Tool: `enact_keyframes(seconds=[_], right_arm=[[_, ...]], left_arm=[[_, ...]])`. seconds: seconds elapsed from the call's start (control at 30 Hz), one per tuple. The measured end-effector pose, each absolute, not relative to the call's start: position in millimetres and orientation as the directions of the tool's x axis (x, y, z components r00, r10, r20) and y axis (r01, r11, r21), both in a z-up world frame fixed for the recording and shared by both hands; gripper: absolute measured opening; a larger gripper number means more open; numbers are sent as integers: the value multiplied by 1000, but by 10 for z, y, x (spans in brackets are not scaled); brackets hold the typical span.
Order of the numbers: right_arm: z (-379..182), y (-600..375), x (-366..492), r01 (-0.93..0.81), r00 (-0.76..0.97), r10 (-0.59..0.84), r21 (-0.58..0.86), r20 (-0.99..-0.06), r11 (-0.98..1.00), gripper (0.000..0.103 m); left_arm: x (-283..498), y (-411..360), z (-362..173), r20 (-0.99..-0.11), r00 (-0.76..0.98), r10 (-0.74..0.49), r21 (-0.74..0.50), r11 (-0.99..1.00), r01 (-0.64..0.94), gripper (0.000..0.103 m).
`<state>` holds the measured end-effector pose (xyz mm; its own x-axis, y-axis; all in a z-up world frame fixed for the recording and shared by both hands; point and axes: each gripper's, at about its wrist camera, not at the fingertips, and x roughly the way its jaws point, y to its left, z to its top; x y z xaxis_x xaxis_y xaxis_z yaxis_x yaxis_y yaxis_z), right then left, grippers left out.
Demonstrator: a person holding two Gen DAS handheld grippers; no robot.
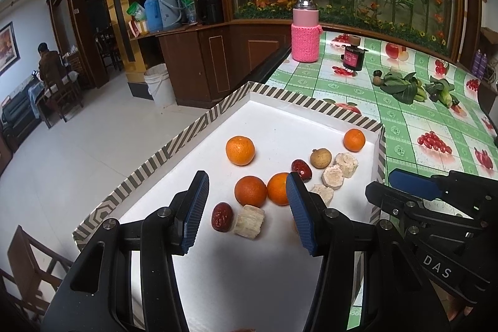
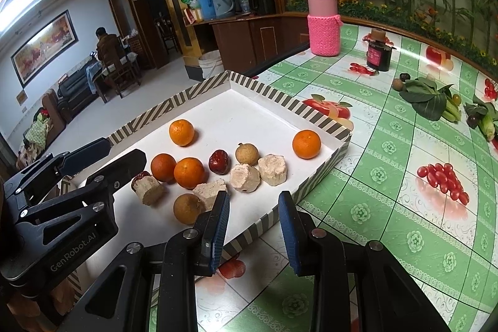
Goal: Organize fruits
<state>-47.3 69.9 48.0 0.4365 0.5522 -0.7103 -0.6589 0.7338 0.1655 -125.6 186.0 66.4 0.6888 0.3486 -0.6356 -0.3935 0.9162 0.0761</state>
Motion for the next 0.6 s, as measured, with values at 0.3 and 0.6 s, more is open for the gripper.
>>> enact_keyframes(seconds=[0.3, 0.6], right_arm=[[478, 747, -482, -664, 432, 551, 161, -714, 730, 31], [448, 760, -473, -663, 427, 554, 170, -714, 729, 32]], left_arm=[[-1257, 1866, 660, -634, 689, 350, 77, 916, -394, 52], [-1262, 1883, 647, -640, 686, 346, 70, 916, -396, 52]])
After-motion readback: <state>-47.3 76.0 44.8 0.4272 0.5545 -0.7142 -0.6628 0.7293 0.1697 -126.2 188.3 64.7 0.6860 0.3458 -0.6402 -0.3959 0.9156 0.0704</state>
